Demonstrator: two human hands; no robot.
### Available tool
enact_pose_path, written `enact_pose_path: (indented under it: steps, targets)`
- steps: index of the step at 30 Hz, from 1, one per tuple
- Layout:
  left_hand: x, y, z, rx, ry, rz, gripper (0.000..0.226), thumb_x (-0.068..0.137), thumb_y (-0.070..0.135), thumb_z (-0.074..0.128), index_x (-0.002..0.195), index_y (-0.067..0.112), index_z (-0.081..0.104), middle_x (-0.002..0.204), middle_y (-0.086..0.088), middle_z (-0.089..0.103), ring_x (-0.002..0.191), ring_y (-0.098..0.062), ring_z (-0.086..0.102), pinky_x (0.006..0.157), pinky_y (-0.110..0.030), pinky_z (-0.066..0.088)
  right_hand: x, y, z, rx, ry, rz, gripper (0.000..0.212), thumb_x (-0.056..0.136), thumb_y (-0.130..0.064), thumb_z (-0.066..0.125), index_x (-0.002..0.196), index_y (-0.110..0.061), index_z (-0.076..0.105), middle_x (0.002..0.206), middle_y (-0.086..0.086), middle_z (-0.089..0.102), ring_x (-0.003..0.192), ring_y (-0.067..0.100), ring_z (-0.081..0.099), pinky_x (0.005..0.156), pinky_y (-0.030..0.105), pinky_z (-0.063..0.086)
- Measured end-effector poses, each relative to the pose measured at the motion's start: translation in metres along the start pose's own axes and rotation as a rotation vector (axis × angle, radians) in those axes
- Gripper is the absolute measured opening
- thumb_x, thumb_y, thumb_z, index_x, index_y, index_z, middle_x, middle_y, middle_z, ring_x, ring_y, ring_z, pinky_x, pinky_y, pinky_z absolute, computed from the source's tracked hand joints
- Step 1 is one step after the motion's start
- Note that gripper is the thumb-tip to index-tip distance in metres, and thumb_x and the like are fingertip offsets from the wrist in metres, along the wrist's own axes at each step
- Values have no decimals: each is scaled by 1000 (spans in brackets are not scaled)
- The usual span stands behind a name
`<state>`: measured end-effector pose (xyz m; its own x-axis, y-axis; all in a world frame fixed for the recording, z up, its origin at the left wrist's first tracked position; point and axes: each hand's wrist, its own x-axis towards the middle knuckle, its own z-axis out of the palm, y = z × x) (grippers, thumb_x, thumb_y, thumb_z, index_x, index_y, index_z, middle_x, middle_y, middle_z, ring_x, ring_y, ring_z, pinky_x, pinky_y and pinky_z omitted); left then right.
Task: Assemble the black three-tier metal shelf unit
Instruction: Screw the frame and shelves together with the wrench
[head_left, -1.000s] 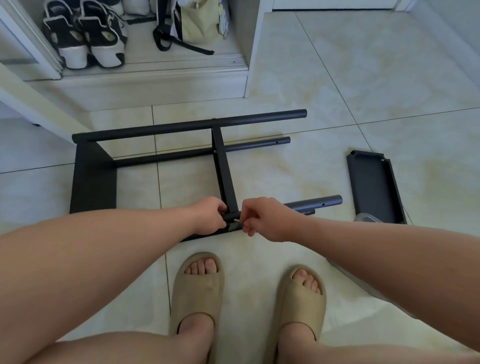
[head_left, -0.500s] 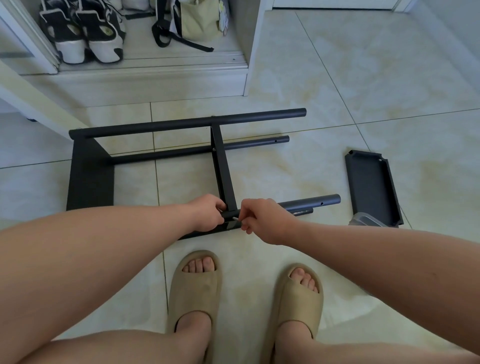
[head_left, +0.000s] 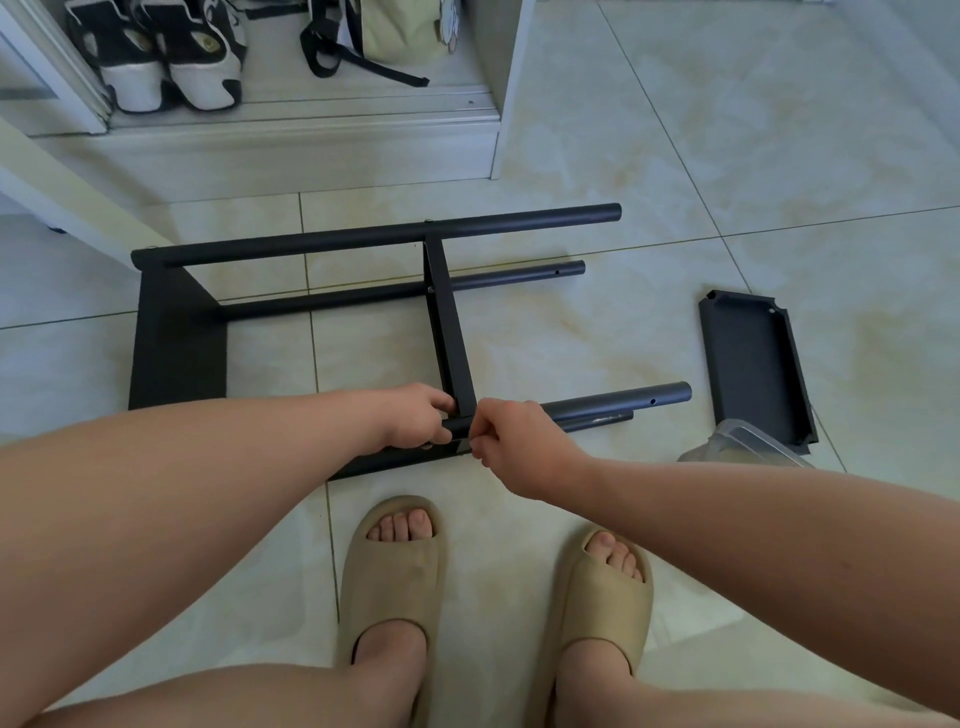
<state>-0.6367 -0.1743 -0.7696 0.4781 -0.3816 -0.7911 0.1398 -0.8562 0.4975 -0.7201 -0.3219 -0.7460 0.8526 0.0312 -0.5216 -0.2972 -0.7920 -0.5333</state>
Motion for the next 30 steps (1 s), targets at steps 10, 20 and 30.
enact_pose_path:
  steps: [10, 20, 30]
  targets:
    - [7, 2, -10, 35, -91, -28, 57, 98, 13, 59, 151, 19, 40, 157, -5, 36, 145, -28, 30, 120, -43, 22, 5, 4, -3, -49, -10, -39, 13, 100, -11, 48, 91, -19, 54, 94, 8, 66, 78, 28, 63, 63, 33, 51]
    - [5, 2, -8, 28, -83, -24, 56, 99, 13, 58, 152, 19, 40, 156, -5, 39, 144, -28, 32, 119, -41, 23, 7, -3, 6, -258, 15, -89, 10, 100, -10, 48, 96, -19, 48, 92, 8, 58, 74, 29, 54, 62, 34, 41]
    - [4, 0, -9, 1, -90, -17, 53, 98, 12, 59, 148, 21, 45, 154, -2, 42, 142, -27, 34, 118, -42, 24, 11, -5, 0, -578, -42, -242, 21, 99, -6, 45, 120, -10, 49, 99, 9, 59, 77, 29, 50, 63, 38, 36]
